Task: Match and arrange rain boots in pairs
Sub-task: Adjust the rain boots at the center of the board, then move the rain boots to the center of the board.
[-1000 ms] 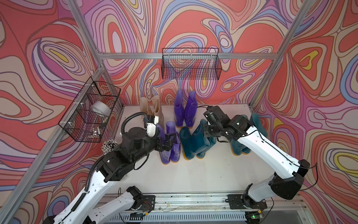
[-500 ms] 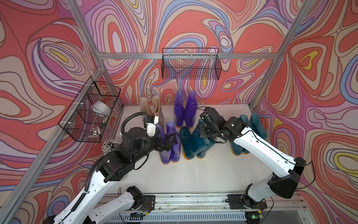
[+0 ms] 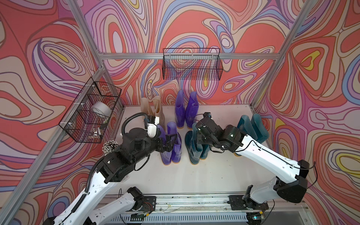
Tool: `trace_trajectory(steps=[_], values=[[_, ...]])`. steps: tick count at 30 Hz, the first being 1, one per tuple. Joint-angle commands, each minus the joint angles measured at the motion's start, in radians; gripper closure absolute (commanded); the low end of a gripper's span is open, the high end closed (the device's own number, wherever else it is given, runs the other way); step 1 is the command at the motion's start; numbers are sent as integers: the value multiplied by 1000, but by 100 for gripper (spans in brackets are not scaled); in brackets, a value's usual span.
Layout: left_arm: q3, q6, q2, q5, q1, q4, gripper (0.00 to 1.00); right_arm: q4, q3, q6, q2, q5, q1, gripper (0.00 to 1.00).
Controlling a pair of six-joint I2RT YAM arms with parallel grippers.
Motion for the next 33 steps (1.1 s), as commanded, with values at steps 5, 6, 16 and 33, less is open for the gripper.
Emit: trace_trajectory(steps=[5,6,16,33], values=[[-4,-10,-17,3,5,-11,0,11,128,-73,-2,79,3,57],[-5,-10,-13,5,4,-9,0,-12,163,-90,3,98,3,55],[35,3,40,39,4,19,0,-377,405,-339,28,383,-292,46],[117,21,136,155,5,-13,0,-272,102,-537,-133,14,-817,20]])
